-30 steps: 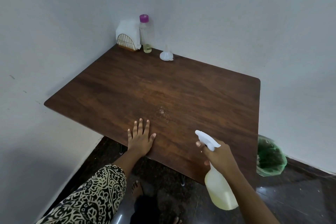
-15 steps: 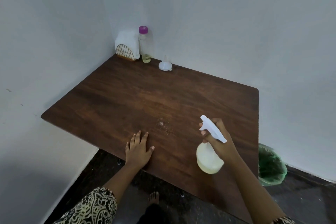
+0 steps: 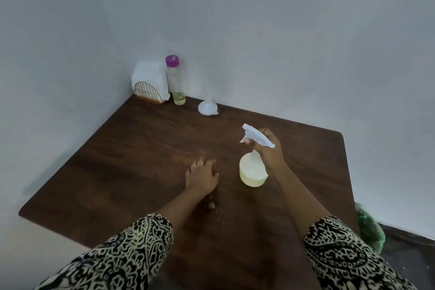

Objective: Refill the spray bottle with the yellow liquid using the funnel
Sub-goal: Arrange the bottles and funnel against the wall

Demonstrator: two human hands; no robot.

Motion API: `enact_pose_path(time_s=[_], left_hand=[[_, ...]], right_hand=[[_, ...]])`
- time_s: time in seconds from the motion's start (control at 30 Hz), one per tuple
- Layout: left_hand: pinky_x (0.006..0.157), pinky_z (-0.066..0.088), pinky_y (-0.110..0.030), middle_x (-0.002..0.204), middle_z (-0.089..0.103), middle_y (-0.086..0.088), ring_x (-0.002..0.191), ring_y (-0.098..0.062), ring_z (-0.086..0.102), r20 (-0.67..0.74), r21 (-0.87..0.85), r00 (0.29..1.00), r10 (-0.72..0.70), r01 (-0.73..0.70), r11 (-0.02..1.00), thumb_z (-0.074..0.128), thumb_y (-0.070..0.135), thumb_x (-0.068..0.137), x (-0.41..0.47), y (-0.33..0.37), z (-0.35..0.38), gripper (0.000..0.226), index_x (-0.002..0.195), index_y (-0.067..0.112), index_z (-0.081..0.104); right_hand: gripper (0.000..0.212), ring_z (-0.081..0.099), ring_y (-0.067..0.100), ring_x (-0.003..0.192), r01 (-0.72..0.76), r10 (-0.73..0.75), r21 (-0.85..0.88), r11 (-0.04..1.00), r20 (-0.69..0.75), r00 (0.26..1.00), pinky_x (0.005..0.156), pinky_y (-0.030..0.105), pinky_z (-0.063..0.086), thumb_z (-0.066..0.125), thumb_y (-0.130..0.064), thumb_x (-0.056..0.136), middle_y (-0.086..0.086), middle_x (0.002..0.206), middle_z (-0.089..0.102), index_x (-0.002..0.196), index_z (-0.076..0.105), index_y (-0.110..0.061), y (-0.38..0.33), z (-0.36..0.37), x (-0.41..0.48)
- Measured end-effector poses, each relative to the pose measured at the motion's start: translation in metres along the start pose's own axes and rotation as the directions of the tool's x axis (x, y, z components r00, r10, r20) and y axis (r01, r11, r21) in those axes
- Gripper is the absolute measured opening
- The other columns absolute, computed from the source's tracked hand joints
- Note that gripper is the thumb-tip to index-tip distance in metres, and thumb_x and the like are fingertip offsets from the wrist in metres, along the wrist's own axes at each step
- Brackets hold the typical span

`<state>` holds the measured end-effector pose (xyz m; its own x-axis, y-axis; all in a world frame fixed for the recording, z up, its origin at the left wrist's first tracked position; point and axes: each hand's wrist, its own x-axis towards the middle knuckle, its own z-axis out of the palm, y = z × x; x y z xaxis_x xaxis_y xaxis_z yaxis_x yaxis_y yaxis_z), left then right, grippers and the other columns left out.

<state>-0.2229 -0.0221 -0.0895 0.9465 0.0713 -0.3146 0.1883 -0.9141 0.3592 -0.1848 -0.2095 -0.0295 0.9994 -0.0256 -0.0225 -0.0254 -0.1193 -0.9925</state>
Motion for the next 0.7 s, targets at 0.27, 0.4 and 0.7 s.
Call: enact_pose_path(time_s=[0.27,0.4,0.7], left_hand=[[0.114,0.0,-0.061,0.161,-0.015,-0.006,0.147,-0.033,-0.014,0.177,0.087,0.981,-0.085,0.071,0.994,0.052,0.062,0.087,0.105,-0.008,-0.02,0.084,0.152,0.04,0.003],[0.11,-0.002,-0.068,0.158,-0.027,-0.004,0.144,-0.035,-0.023,0.249,0.07,0.967,-0.054,0.037,0.997,0.058,0.066,0.08,0.126,-0.015,-0.021,0.095,0.15,0.046,-0.005],[0.108,-0.008,-0.068,0.152,-0.04,-0.002,0.139,-0.033,-0.034,0.338,0.067,0.94,-0.041,0.019,0.998,0.051,0.069,0.083,0.136,-0.02,-0.015,0.095,0.146,0.047,-0.017]], right_hand=[[0.02,0.063,0.009,0.082,-0.027,0.034,0.119,0.992,-0.054,0.998,0.074,0.027,0.047,0.077,-0.007,0.074,-0.007,0.079,0.067,0.086,0.061,-0.011,-0.007,0.046,0.112],[0.024,0.062,0.001,0.078,0.006,-0.006,-0.007,1.0,0.033,0.999,0.069,0.019,0.047,0.075,-0.005,0.077,-0.015,0.078,0.065,0.093,0.059,-0.014,-0.006,0.049,0.148],[0.085,0.038,0.03,0.127,-0.118,0.174,-0.596,0.794,0.038,0.984,0.103,0.04,0.035,0.081,-0.031,0.071,0.012,0.138,0.038,0.14,0.035,-0.013,0.053,0.041,0.166]])
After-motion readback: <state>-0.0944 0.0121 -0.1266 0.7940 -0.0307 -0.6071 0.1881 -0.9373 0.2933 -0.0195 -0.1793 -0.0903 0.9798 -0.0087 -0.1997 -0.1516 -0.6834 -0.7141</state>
